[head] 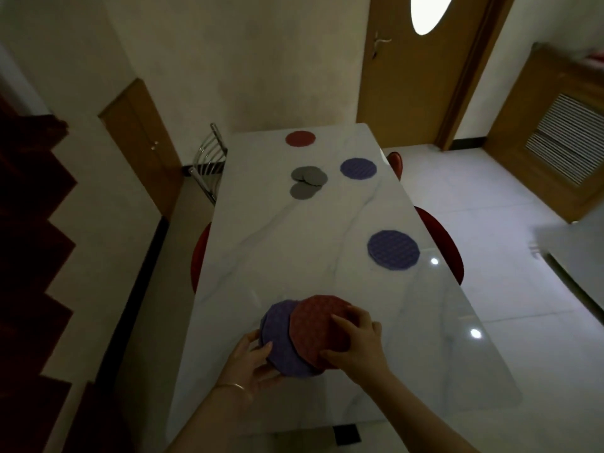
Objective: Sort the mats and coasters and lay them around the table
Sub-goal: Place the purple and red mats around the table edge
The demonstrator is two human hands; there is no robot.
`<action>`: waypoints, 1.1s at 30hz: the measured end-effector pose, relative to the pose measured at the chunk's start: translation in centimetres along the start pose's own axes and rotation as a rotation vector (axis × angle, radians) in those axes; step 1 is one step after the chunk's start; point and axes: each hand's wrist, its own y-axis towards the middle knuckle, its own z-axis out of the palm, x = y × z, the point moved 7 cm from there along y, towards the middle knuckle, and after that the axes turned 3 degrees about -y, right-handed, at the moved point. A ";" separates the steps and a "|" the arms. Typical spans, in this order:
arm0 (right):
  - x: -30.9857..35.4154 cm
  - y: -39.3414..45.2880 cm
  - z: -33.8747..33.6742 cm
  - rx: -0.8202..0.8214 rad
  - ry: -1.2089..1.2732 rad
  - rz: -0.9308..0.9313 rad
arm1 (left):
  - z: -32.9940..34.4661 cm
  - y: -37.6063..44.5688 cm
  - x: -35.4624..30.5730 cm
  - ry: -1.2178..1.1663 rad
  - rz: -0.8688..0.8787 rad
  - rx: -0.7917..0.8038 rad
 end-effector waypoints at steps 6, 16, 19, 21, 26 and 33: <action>-3.7 -0.2 3.5 0.100 -0.174 0.064 | -4.7 -1.1 -0.7 -0.023 0.066 -0.156; -5.5 -1.1 4.5 0.158 -0.365 0.089 | -7.3 -2.0 -0.3 -0.106 0.066 -0.207; -4.6 -1.1 4.4 0.153 -0.383 0.081 | -6.8 -2.0 -0.5 -0.157 0.057 -0.182; -2.6 -0.5 4.3 0.117 -0.294 0.051 | -6.4 -2.0 -0.8 -0.189 0.046 -0.154; 7.1 2.4 4.4 0.177 0.395 0.106 | -5.4 -2.2 -3.5 -0.228 0.066 -0.111; 17.7 7.6 3.1 0.060 0.403 0.001 | -8.3 -0.9 -12.7 -0.200 0.161 -0.074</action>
